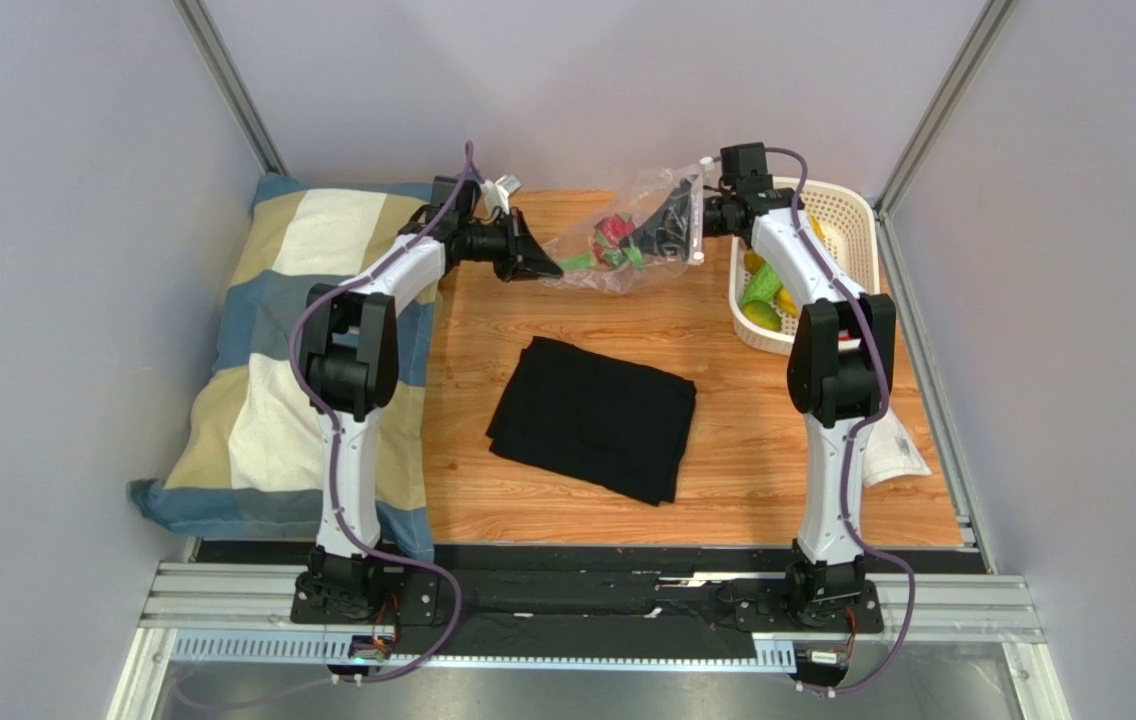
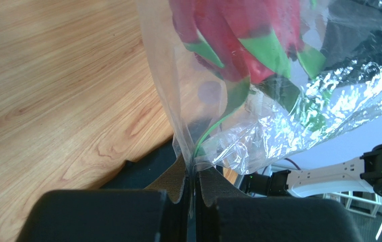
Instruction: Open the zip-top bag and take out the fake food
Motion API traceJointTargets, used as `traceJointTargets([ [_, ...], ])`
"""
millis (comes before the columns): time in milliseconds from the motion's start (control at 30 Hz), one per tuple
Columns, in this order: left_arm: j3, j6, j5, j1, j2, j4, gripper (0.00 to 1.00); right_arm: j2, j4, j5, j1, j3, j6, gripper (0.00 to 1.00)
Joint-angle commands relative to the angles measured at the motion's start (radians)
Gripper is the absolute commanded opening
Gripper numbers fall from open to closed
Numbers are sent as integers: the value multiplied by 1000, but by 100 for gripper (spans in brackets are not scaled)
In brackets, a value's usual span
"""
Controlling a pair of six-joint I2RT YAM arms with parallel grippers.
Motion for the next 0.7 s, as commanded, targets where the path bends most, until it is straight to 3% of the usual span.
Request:
traceJointTargets([
  [0,28,10,-95,63,9,-58,0,-161,-6,-63,-57,-9,-88,0],
  [133,4,-79,12,60,21,81,1,-160,3,-63,-31,-11,-92,0],
  [167,-10,-94,25,59,18,107,12,-155,4,-63,-22,-9,-92,0],
  [267,-19,-139,88,45,15,184,32,-138,26,-60,-16,0,-66,0],
  [400,-4,-133,106,13,25,179,31,-126,47,-55,-15,28,-26,0],
  [500,-33,-206,124,-13,33,286,30,-129,79,-53,-14,37,18,0],
  [667,-60,-301,209,-36,42,435,48,-129,98,-46,-11,49,46,0],
])
